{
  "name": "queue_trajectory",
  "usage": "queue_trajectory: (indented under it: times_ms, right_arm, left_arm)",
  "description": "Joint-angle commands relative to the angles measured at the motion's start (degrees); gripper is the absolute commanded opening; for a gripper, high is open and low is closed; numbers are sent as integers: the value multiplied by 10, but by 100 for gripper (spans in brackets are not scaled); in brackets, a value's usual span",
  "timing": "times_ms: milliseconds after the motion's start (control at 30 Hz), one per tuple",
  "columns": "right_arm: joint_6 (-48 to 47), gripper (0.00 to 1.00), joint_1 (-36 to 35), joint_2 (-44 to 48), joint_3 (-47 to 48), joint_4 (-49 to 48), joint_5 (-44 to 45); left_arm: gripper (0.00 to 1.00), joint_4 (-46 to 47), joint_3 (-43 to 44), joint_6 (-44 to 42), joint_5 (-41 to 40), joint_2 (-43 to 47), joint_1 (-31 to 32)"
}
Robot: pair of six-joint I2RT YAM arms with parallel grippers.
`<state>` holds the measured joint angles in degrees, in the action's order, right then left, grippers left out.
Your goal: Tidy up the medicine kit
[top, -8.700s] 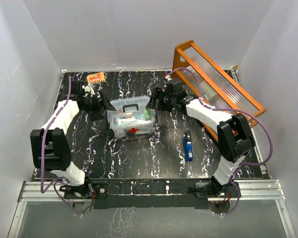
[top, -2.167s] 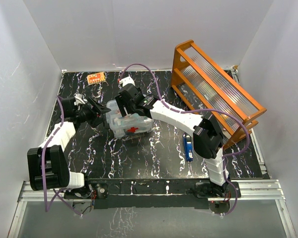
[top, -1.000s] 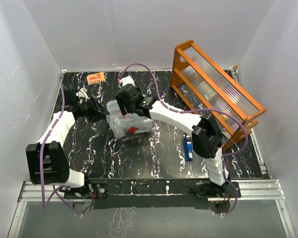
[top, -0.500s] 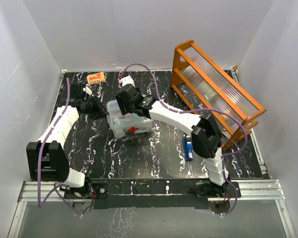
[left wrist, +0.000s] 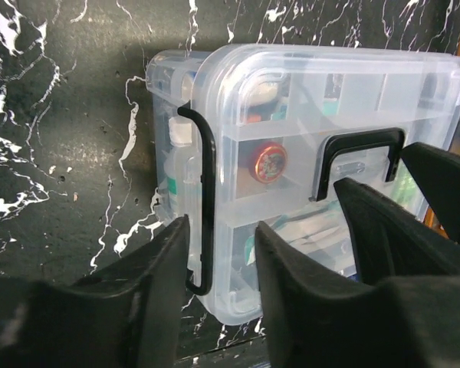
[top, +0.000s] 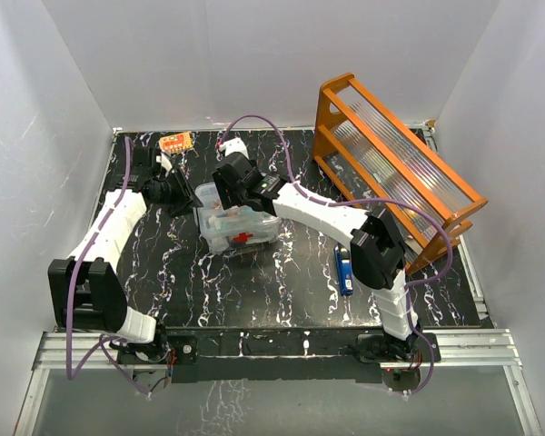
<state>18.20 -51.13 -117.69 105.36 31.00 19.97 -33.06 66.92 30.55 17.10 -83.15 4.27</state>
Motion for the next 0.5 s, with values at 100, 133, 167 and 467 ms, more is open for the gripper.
queue_trajectory:
  times_ms: [100, 133, 167, 467]
  right_arm:
    - [22, 65, 23, 66, 48, 52, -24]
    - [20, 66, 26, 83, 42, 52, -23]
    - [19, 68, 30, 102, 32, 52, -20]
    - [0, 87, 52, 353, -233, 1, 47]
  left_arm:
    - [57, -54, 94, -46, -51, 33, 3]
    - [61, -54, 98, -53, -53, 42, 3]
    - [65, -52, 100, -60, -53, 52, 3]
    - [99, -28, 40, -109, -91, 183, 3]
